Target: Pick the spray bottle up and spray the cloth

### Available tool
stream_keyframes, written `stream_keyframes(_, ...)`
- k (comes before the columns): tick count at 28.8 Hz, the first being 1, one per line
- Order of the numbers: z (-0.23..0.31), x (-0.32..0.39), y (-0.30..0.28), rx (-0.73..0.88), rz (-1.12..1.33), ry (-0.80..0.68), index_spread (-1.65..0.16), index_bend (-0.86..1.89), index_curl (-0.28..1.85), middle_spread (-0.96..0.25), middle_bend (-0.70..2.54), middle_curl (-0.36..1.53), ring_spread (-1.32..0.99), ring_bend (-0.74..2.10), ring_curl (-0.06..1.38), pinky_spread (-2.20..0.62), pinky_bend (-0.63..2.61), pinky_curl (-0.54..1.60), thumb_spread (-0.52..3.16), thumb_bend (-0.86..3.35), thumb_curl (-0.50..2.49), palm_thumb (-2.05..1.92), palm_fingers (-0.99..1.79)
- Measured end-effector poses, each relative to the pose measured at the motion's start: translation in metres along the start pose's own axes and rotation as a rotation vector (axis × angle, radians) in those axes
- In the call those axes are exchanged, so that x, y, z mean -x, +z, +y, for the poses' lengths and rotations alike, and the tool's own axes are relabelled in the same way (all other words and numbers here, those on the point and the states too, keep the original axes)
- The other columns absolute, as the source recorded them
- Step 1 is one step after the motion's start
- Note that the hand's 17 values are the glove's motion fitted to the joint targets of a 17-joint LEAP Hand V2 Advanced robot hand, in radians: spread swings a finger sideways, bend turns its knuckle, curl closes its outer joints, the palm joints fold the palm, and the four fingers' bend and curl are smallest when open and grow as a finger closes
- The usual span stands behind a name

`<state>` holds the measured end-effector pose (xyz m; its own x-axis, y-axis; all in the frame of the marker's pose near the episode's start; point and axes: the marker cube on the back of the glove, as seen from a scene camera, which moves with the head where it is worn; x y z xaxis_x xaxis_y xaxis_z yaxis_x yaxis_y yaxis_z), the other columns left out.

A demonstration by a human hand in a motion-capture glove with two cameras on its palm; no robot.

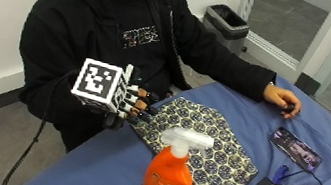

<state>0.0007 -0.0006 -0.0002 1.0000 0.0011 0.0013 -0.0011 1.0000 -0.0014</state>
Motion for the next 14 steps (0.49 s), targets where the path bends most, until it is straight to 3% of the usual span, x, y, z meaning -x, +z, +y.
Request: stream_keyframes(14,0.0009,-0.0092,0.005,0.011,-0.02,0.038,-0.33,0.21,0.22,-0.02,0.34,0.2,0.0,0.38,0.19,0.16,0.16,0.13,1.03,0.29,0.17,0.52,0.43)
